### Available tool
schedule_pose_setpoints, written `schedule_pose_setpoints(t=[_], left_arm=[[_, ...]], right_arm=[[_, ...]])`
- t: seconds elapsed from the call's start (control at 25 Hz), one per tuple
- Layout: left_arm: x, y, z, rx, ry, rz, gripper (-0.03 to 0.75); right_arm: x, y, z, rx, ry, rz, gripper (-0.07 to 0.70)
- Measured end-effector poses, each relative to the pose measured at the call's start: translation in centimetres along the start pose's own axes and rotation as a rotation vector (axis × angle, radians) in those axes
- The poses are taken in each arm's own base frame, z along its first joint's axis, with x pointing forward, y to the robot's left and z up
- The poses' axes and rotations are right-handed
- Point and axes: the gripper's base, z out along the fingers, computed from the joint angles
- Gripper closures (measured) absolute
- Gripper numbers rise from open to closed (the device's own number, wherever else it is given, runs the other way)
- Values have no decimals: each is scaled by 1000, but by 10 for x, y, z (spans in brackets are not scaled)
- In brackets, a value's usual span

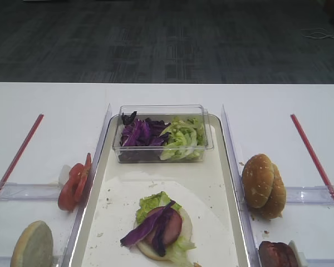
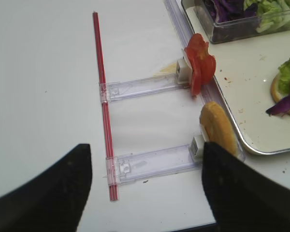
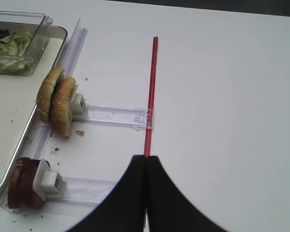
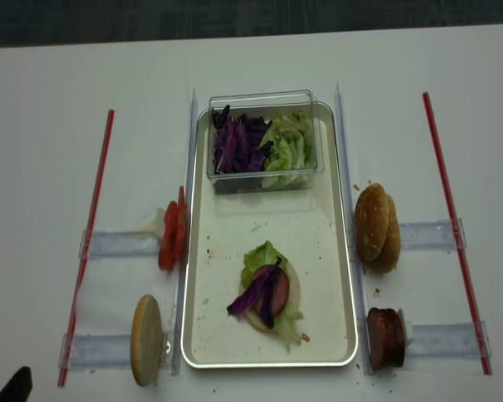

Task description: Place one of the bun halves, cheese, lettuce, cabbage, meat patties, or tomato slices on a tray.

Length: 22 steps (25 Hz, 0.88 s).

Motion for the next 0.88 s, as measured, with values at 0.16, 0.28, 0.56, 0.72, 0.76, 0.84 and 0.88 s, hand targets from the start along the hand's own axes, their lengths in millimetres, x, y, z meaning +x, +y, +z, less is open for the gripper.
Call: schedule_pose_setpoints(t=[0.16,0.28,0.56,0.72,0.76,0.84,0.88], left_arm=[[0,0,0,0,0,0,232],[0,0,0,0,0,0,232],[0,0,0,0,-2,0,232],[0,0,0,0,-2,0,232],[0,0,0,0,-2,0,232],[0,0,0,0,-2,0,232],[0,0,0,0,-2,0,232]], right_arm=[[0,0,0,0,0,0,625],[0,0,0,0,0,0,625],[0,0,0,0,0,0,625],[0,0,0,0,0,0,625],[0,0,0,0,0,0,625],[0,0,0,0,0,0,625],[0,0,0,0,0,0,625]])
